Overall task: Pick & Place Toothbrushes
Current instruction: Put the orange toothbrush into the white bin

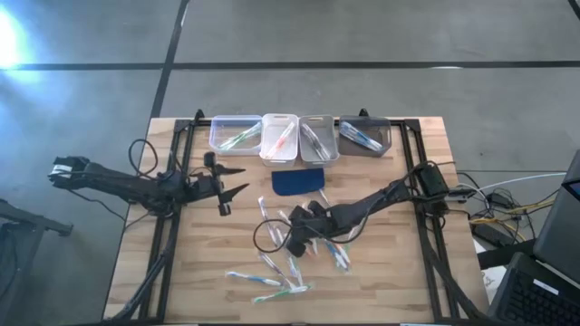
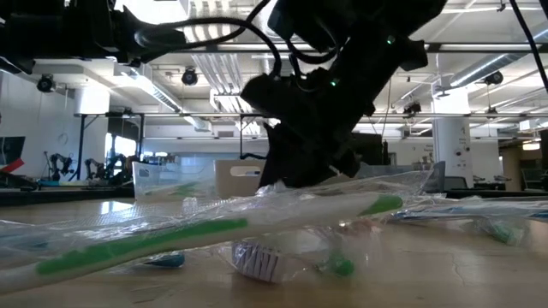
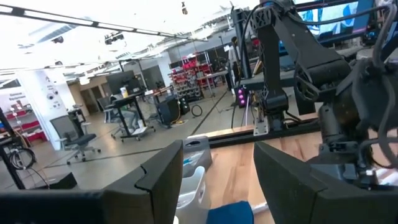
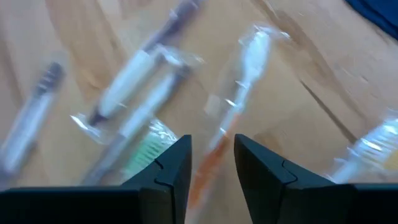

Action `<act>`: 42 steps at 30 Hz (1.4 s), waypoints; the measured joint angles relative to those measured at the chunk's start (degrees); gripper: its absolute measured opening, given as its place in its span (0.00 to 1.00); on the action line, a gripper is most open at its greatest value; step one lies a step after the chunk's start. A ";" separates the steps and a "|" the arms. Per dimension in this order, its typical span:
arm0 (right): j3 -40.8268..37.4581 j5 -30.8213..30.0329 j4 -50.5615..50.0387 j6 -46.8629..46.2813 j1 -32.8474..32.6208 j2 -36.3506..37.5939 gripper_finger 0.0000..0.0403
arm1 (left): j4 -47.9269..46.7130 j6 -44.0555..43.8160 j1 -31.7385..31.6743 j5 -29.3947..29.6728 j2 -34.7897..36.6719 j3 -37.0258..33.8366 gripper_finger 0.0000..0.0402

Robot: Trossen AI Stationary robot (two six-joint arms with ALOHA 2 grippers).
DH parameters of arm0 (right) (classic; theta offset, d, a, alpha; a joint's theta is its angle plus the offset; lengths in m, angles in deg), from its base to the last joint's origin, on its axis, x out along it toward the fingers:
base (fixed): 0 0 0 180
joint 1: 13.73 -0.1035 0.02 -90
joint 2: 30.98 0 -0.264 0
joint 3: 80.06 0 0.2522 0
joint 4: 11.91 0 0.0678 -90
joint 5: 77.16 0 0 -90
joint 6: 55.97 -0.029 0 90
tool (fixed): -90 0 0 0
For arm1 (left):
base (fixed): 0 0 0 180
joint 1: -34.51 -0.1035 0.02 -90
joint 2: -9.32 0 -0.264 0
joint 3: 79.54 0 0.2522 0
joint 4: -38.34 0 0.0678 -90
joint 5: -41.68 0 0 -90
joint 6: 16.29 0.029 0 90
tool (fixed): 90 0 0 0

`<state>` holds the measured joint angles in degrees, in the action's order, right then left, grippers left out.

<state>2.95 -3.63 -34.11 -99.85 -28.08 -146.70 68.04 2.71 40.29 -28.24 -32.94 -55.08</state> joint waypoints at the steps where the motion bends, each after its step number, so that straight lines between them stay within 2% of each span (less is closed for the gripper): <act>1: -0.20 0.00 1.29 -0.06 -0.02 0.02 0.28 | -0.02 0.00 0.00 0.00 -0.02 0.00 0.50; 14: -4.85 -1.79 4.14 -3.00 0.37 0.22 0.21 | -0.08 -0.20 0.00 -0.72 -0.13 0.00 0.50; 23: -4.35 -1.85 3.88 -1.47 0.37 0.18 0.05 | -0.37 -0.19 -0.02 -0.74 -0.13 0.00 0.50; 36: -0.09 -1.88 3.58 0.83 0.38 1.12 0.04 | -0.47 -0.17 -0.04 -0.91 -0.13 0.00 0.50; 42: 1.41 -8.40 -0.32 3.73 0.36 4.24 0.04 | -0.86 -0.63 0.00 -0.98 -0.15 0.00 0.50</act>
<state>4.36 -12.03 -34.43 -96.12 -27.72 -142.46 67.18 2.08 40.29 -29.22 -33.09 -55.08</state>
